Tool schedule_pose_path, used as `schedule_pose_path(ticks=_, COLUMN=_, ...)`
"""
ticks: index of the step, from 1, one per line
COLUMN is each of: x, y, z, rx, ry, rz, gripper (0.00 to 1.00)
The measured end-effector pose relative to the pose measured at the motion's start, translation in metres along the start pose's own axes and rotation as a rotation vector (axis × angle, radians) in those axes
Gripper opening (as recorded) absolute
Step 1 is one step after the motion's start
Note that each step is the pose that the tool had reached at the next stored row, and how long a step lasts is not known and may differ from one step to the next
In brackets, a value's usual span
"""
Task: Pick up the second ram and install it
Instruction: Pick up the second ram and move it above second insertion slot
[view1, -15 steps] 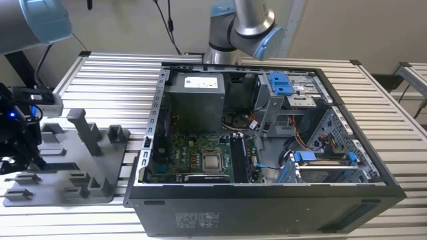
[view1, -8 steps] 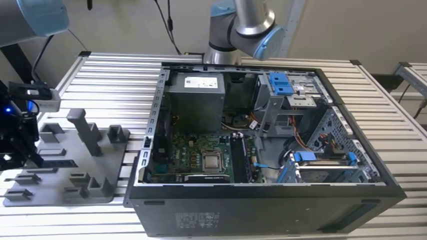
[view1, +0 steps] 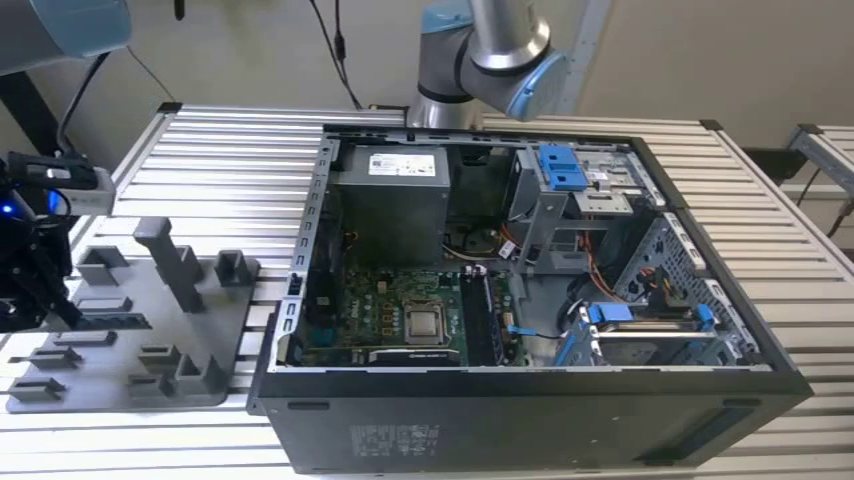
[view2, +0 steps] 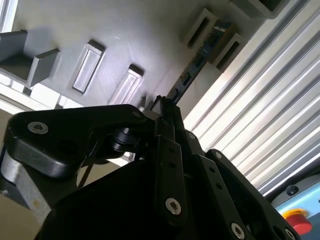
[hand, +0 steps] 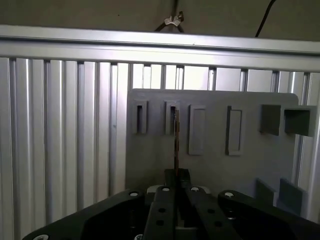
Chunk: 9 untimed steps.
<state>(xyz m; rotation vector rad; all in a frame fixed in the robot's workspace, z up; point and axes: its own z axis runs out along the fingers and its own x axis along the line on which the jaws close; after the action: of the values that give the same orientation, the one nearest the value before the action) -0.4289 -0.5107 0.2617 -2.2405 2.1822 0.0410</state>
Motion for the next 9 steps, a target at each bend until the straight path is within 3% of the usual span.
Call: schedule_pose_path(ticks=9, x=-0.0004, y=0.0001, z=-0.0132, rx=0.0003, ry=0.0000, rz=0.002, gripper=0.14)
